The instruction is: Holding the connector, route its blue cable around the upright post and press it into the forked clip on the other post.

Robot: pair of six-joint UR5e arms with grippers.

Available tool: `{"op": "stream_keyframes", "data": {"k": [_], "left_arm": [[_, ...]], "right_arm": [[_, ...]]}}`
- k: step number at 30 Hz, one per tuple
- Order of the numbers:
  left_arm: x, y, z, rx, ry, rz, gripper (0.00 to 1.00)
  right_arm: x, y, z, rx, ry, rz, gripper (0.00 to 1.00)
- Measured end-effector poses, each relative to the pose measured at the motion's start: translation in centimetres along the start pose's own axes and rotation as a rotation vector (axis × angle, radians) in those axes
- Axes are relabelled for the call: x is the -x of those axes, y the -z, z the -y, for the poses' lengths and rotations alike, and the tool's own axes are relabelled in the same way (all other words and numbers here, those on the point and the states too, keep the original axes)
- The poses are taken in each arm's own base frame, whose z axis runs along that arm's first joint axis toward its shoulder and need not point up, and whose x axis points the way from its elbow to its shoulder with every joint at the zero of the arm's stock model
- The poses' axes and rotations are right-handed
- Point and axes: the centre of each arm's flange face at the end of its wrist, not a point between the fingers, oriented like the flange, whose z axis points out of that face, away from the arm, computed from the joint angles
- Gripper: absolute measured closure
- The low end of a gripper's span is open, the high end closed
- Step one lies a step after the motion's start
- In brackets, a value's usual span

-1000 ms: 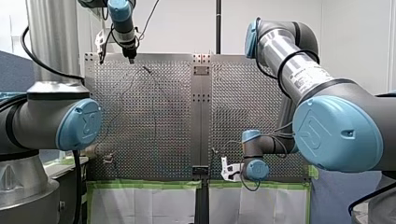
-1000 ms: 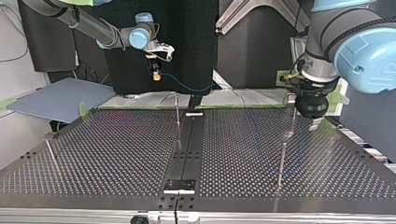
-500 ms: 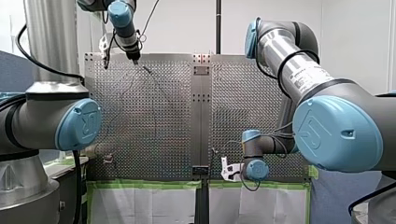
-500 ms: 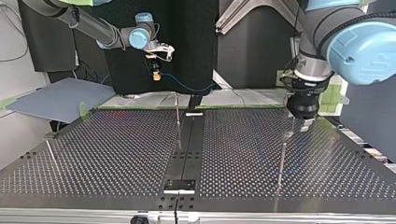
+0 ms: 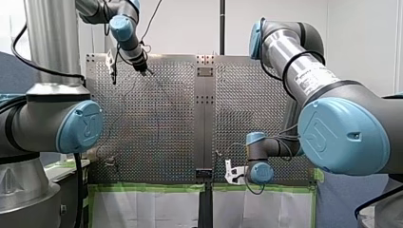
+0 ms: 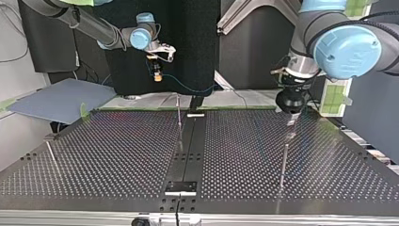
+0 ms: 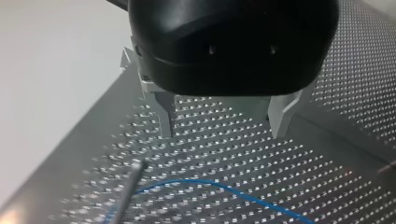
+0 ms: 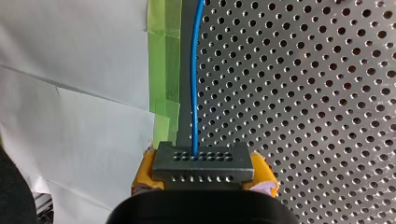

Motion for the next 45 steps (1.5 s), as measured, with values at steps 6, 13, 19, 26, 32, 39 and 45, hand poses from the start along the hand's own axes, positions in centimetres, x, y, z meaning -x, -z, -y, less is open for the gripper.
{"op": "stream_keyframes", "data": {"k": [6, 13, 19, 26, 32, 39, 45], "left_arm": [[-3.5, -2.2, -0.4, -0.023, 0.047, -0.060, 0.00], [-8.1, -4.4, -0.8, -0.055, 0.103, -0.143, 0.00], [-11.2, -5.4, -1.5, -0.057, 0.151, -0.184, 0.00], [-12.9, -5.3, -2.3, -0.039, 0.166, -0.171, 0.00], [-12.0, -5.6, -2.1, -0.033, 0.120, -0.097, 0.00], [-11.2, -5.8, -1.1, -0.058, 0.056, -0.022, 0.00], [-10.0, -6.2, 0.5, -0.106, 0.000, 0.049, 0.00]], "right_arm": [[0.0, 0.0, 0.0, 0.000, 0.001, -0.001, 1.00], [0.0, 0.0, 0.0, 0.000, 0.001, -0.003, 1.00], [0.0, 0.0, 0.0, 0.000, 0.002, -0.003, 1.00], [0.0, 0.0, 0.1, -0.002, 0.003, -0.003, 1.00], [0.0, 0.0, 0.2, -0.003, 0.004, -0.005, 1.00], [-0.1, 0.0, 0.2, -0.003, 0.004, -0.008, 1.00], [-0.1, -0.1, 0.2, -0.003, 0.004, -0.013, 1.00]]}}
